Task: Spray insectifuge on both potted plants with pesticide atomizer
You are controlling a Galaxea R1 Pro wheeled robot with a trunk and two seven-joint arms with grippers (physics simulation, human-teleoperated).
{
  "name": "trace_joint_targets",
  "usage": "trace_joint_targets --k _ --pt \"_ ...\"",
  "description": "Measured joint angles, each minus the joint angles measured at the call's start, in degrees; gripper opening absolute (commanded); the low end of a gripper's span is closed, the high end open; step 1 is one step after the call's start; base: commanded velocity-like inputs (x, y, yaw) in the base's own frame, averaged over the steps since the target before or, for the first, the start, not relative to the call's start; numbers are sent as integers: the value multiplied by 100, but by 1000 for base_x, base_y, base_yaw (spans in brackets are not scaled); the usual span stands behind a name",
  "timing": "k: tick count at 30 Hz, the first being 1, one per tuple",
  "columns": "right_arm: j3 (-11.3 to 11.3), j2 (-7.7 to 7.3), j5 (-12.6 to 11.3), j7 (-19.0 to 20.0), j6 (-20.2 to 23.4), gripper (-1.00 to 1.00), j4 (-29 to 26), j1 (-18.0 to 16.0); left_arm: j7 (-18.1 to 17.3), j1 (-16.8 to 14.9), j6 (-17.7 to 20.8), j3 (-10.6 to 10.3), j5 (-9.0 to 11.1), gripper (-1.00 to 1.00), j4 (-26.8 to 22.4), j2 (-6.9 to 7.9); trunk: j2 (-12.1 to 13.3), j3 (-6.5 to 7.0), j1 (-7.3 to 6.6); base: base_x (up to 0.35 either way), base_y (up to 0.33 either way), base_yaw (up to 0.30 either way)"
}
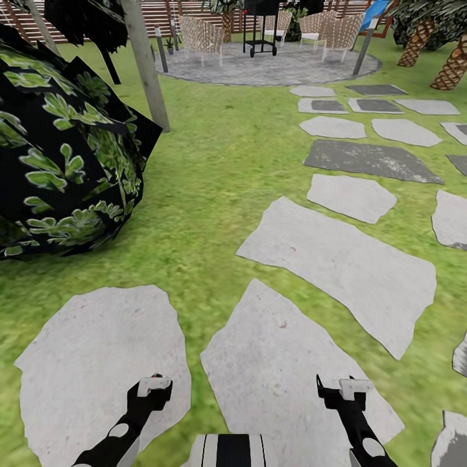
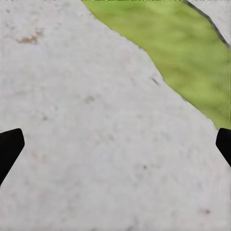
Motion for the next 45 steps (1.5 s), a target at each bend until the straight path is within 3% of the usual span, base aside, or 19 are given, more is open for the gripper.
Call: trace_joint_targets --k 9,10,35,45 --pt "0 0 0 0 0 100 0 0 0 2 1 0 0 100 1 6 0 42 0 0 0 0" --pt "0 0 0 0 0 100 0 0 0 2 1 0 0 -100 1 7 0 43 0 0 0 0" --pt "0 0 0 0 0 100 0 0 -1 2 0 -1 3 -100 -16 8 0 44 0 0 0 0" --pt "0 0 0 0 0 100 0 0 -2 2 1 0 0 -100 -34 8 13 265 -26 0 0 0"
